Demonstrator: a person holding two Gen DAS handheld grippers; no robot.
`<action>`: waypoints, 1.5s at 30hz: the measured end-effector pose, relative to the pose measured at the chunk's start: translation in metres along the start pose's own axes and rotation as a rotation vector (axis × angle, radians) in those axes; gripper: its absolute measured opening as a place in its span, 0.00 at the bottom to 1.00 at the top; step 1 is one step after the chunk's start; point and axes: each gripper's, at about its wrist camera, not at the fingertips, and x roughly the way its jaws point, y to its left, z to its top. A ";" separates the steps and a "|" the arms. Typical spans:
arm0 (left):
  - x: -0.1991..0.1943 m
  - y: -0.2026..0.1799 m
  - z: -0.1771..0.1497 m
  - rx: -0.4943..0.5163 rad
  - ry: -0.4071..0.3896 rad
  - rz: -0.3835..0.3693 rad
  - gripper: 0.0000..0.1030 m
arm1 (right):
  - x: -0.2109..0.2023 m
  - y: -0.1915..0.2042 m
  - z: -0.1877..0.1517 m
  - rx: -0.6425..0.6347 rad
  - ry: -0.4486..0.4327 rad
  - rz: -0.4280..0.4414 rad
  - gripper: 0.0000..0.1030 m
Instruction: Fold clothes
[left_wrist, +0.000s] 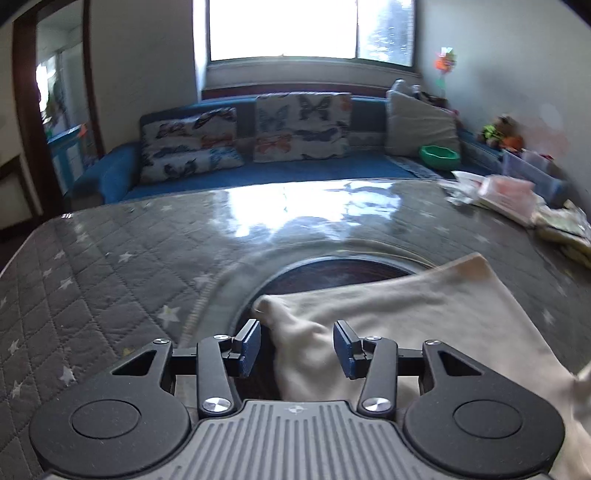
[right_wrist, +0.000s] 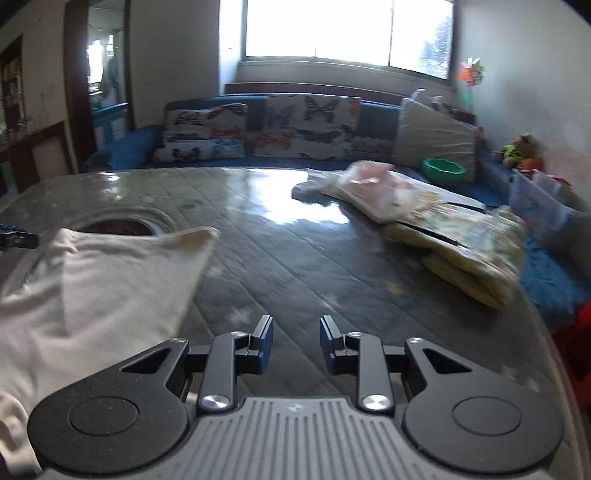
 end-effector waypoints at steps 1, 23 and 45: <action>0.008 0.007 0.005 -0.027 0.019 -0.003 0.48 | 0.006 0.005 0.007 -0.004 0.002 0.026 0.27; 0.083 0.043 0.029 -0.214 0.191 -0.146 0.15 | 0.163 0.045 0.067 0.107 0.115 0.224 0.28; -0.032 0.004 -0.032 0.343 -0.165 -0.433 0.11 | 0.049 0.150 0.002 -0.597 0.017 0.468 0.05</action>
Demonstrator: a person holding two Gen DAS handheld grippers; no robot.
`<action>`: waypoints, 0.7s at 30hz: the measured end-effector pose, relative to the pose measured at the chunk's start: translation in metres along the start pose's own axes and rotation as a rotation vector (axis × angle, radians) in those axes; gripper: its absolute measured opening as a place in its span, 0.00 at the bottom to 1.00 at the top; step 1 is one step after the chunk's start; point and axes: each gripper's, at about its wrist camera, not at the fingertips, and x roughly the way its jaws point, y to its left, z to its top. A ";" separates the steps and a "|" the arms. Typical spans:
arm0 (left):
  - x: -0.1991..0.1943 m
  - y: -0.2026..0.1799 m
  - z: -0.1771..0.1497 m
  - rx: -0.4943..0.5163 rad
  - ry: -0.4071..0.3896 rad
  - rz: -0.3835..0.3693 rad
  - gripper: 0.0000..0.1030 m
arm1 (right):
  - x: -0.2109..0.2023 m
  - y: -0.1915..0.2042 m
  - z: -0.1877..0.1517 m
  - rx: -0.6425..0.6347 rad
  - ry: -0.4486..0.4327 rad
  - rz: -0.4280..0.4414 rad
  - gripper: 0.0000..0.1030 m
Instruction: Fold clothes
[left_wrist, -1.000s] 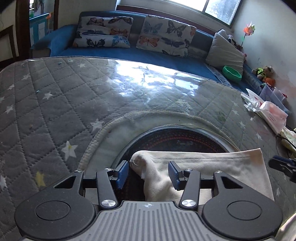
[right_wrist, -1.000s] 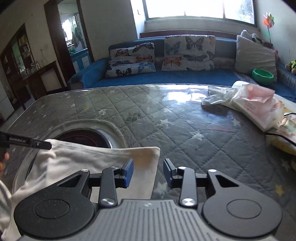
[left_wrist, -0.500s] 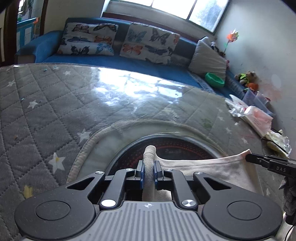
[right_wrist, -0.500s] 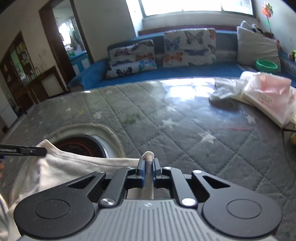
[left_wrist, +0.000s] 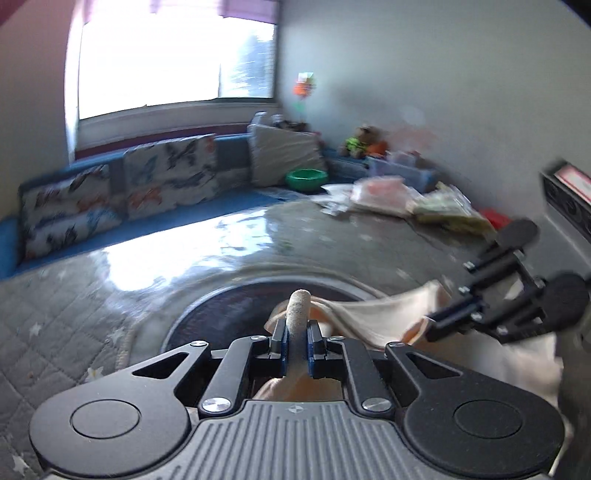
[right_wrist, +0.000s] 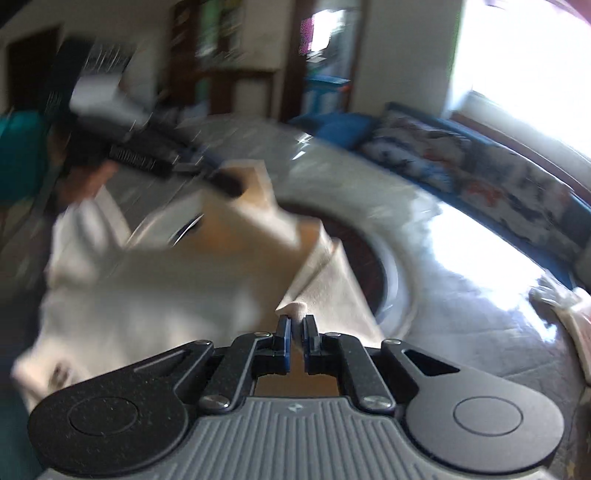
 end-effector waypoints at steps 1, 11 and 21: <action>-0.001 -0.011 -0.006 0.045 0.009 -0.015 0.11 | 0.001 0.005 -0.003 -0.019 0.018 0.006 0.05; 0.002 -0.053 -0.037 0.177 0.087 -0.037 0.11 | -0.010 0.001 0.003 0.083 0.023 0.077 0.16; 0.000 -0.053 -0.038 0.179 0.085 -0.023 0.16 | 0.020 -0.008 0.004 0.224 0.090 0.040 0.20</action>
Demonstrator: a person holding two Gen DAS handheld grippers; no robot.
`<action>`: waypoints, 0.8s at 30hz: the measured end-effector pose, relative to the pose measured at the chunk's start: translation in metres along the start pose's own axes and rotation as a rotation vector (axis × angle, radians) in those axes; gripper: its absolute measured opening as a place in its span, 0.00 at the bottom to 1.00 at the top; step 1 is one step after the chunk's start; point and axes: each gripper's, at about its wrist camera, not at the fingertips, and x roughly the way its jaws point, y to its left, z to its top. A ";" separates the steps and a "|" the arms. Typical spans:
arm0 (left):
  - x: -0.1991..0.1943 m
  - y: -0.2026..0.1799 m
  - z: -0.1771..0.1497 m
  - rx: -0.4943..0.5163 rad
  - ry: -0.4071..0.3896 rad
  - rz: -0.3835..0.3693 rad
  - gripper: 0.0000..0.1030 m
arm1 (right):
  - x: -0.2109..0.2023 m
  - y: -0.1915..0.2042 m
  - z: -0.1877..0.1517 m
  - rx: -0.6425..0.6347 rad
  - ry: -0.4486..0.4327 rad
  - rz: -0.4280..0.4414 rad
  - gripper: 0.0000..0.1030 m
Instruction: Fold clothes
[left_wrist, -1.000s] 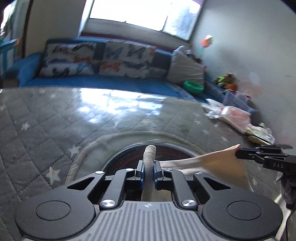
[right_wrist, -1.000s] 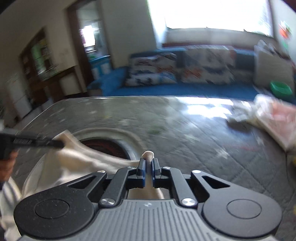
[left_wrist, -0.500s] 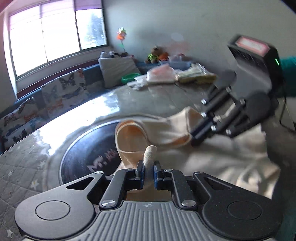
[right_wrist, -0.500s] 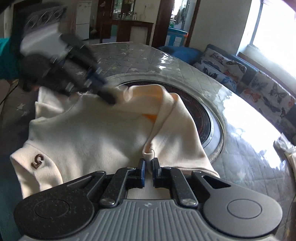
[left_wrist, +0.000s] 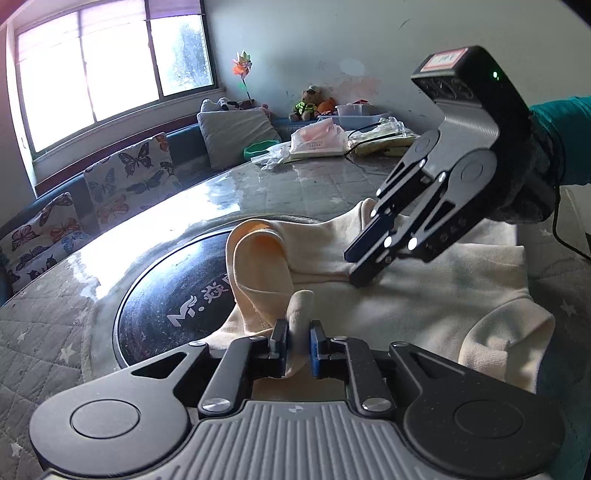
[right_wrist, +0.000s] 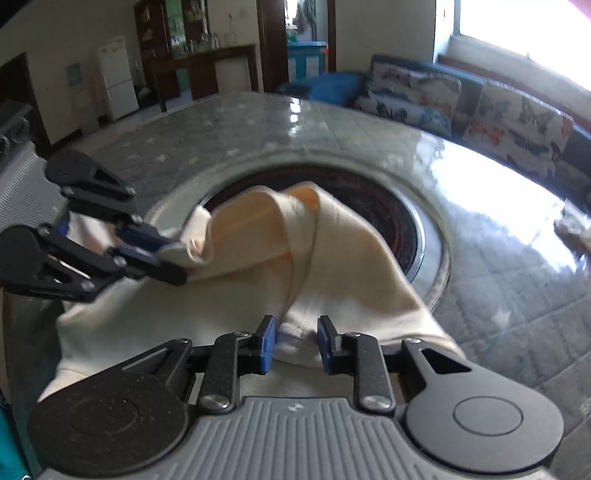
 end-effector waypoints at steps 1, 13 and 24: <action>-0.001 0.000 0.000 0.000 -0.005 0.006 0.16 | 0.000 0.001 0.000 -0.009 -0.002 -0.010 0.16; -0.006 0.012 0.004 -0.085 -0.018 0.033 0.44 | -0.035 -0.027 0.010 0.076 -0.128 -0.163 0.10; 0.010 0.027 0.009 -0.183 0.047 0.014 0.49 | -0.058 -0.077 0.020 0.213 -0.271 -0.327 0.09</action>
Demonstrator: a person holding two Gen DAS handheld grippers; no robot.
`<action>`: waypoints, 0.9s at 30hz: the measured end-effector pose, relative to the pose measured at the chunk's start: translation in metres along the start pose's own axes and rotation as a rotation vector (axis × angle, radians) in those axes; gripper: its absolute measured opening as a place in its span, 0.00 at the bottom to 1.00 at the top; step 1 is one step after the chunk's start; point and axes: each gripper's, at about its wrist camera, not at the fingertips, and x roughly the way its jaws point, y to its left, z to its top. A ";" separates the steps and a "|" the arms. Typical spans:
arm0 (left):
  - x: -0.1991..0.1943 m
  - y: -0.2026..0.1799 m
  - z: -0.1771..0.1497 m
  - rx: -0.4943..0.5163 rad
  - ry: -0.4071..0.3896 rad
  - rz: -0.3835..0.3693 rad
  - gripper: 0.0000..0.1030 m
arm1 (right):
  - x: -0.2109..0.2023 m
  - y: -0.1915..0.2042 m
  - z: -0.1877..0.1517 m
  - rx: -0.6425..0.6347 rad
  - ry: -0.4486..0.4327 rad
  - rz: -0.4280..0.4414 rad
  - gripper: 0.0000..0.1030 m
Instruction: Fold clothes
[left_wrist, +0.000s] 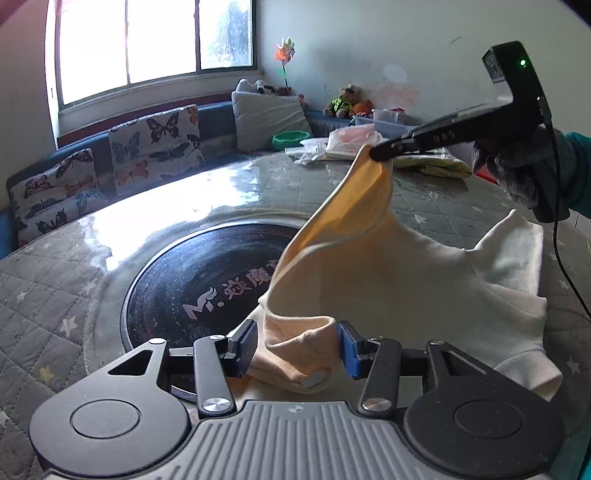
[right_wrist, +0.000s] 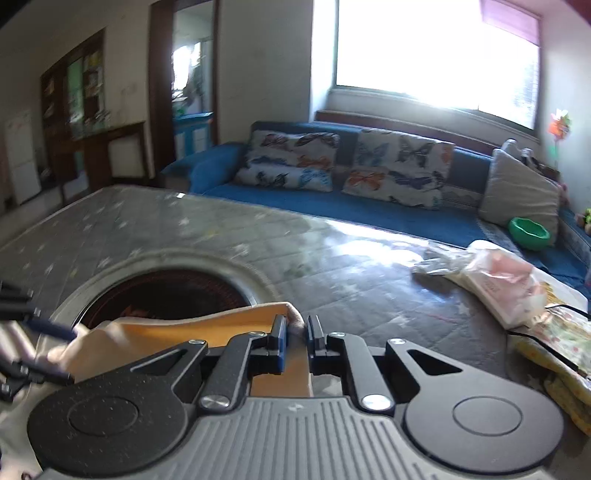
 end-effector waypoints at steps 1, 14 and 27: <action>0.002 0.000 0.000 -0.002 0.007 0.001 0.49 | 0.000 -0.003 0.001 0.009 -0.007 -0.005 0.09; 0.005 -0.006 0.002 0.050 0.022 -0.011 0.16 | 0.003 -0.023 0.003 0.079 -0.049 -0.028 0.09; -0.024 0.055 0.071 0.092 -0.199 0.319 0.10 | 0.022 -0.035 0.016 0.154 -0.085 -0.039 0.09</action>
